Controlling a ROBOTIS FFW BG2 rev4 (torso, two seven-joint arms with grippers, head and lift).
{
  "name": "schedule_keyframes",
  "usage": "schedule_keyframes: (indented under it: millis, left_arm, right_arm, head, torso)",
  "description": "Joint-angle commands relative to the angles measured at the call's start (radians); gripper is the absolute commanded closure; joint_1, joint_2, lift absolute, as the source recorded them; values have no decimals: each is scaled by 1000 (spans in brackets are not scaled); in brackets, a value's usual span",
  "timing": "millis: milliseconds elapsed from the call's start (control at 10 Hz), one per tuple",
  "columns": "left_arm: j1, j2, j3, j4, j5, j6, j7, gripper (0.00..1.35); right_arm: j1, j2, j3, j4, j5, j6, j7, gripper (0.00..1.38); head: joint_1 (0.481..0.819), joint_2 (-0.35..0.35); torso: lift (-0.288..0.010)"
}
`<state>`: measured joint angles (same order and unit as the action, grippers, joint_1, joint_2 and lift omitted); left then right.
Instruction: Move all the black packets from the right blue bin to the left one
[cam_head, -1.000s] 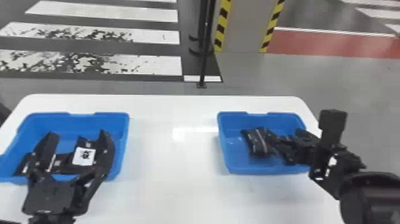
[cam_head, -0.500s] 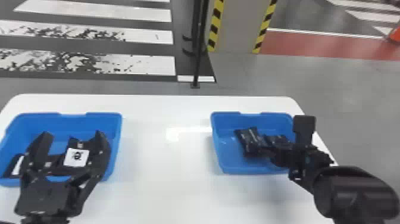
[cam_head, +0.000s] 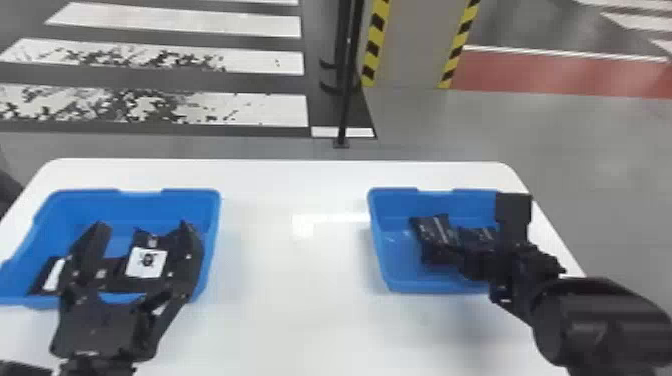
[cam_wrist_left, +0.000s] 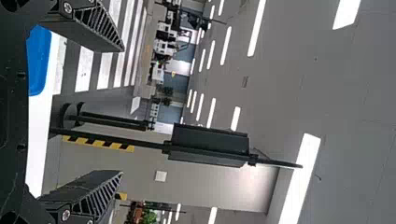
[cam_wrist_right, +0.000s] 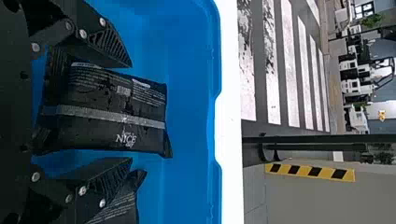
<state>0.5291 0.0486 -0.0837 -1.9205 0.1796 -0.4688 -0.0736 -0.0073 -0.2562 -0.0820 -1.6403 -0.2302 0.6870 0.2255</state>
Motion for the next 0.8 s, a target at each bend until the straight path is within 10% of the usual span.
schedule_keyframes:
  millis: [0,200,700]
  left_arm:
    - [1,-1,2,0,0,0,0,107]
    - [1,-1,2,0,0,-5,0,107]
    - [-1,-1,2,0,0,-27,0,108]
  right_arm:
    - [0,0,0,0,1,10,0,634]
    - [0,2,0,-10,3,37,-2,1064]
    - [56,8,-12,-148,-63,37,-21,1125]
  head:
    - [695,-126]
    - [695,-125]
    - [695,-108]
  torso:
    - [-140]
    - [-140]
    - [-140]
